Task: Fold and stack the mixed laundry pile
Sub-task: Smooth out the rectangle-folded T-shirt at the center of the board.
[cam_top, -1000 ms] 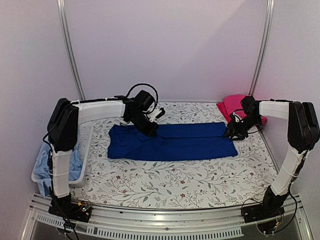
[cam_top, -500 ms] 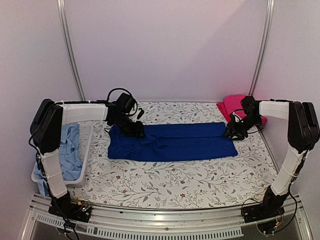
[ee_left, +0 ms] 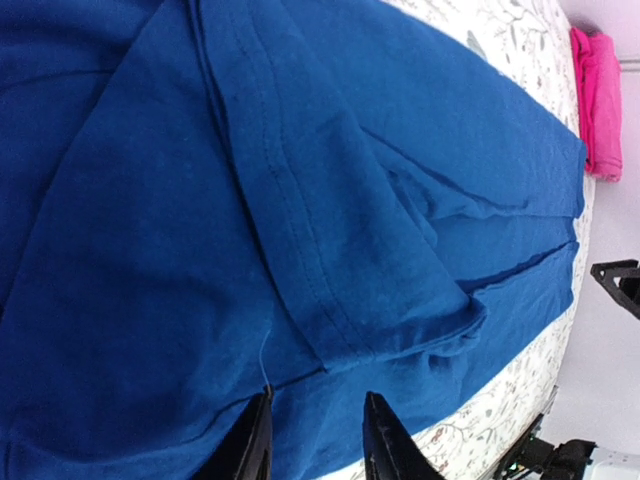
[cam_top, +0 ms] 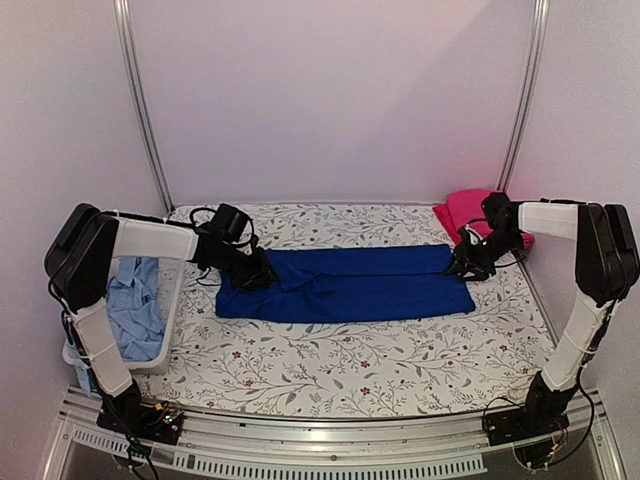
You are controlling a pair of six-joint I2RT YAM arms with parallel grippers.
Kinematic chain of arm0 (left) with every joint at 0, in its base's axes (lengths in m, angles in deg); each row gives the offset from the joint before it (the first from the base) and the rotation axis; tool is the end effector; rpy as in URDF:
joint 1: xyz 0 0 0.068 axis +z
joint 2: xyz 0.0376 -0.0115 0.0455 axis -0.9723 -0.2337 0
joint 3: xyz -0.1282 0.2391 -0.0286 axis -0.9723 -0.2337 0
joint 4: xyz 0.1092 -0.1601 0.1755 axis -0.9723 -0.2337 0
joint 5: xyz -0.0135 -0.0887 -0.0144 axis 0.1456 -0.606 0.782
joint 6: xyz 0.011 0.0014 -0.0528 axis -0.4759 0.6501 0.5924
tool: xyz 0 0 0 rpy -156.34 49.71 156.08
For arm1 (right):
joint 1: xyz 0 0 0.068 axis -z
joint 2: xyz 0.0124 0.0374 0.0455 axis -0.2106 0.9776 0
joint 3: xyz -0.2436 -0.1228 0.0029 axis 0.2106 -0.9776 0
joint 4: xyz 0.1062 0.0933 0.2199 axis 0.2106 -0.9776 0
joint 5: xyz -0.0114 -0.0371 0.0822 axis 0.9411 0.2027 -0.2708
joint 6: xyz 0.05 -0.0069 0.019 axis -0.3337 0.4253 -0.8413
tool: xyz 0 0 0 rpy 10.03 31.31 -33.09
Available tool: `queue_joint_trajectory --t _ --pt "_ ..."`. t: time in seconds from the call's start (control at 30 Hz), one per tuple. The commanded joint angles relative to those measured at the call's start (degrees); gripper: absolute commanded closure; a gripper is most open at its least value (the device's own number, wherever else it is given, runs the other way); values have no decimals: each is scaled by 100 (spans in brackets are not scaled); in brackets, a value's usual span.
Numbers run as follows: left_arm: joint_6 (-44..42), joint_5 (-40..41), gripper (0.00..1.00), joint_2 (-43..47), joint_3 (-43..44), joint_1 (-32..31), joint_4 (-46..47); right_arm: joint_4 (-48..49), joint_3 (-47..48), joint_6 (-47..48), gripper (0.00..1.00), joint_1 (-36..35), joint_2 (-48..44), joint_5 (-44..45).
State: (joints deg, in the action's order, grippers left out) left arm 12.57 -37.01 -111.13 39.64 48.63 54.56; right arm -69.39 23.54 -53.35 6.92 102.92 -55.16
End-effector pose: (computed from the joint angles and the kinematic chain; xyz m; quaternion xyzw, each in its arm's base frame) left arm 0.3242 -0.1844 0.1638 -0.0945 0.9385 -0.3003 0.1417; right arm 0.3462 0.0477 0.1872 0.0045 0.9658 0.2385 0.1020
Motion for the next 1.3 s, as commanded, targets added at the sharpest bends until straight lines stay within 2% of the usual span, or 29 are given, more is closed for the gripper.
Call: queue_joint_trajectory --t 0.0,0.2,0.4,0.5,0.67,0.8,1.27 --pt "649 -104 69 -274 -18 -36 449 62 -118 11 51 14 -163 -39" --pt "770 -247 64 -549 79 -44 639 62 -225 -10 51 15 -253 -2" --pt "799 -406 65 -859 270 -127 762 60 -279 -19 51 20 -308 41" --pt "830 -408 69 -922 294 -139 805 62 -291 -32 51 15 -325 55" --pt "848 -404 81 -880 357 -141 901 61 -306 -35 51 17 -335 60" --pt "774 -415 100 -832 500 -146 934 78 -309 -30 51 21 -337 60" --pt "239 -425 100 -1247 1669 -337 950 90 -356 -28 51 20 -353 73"
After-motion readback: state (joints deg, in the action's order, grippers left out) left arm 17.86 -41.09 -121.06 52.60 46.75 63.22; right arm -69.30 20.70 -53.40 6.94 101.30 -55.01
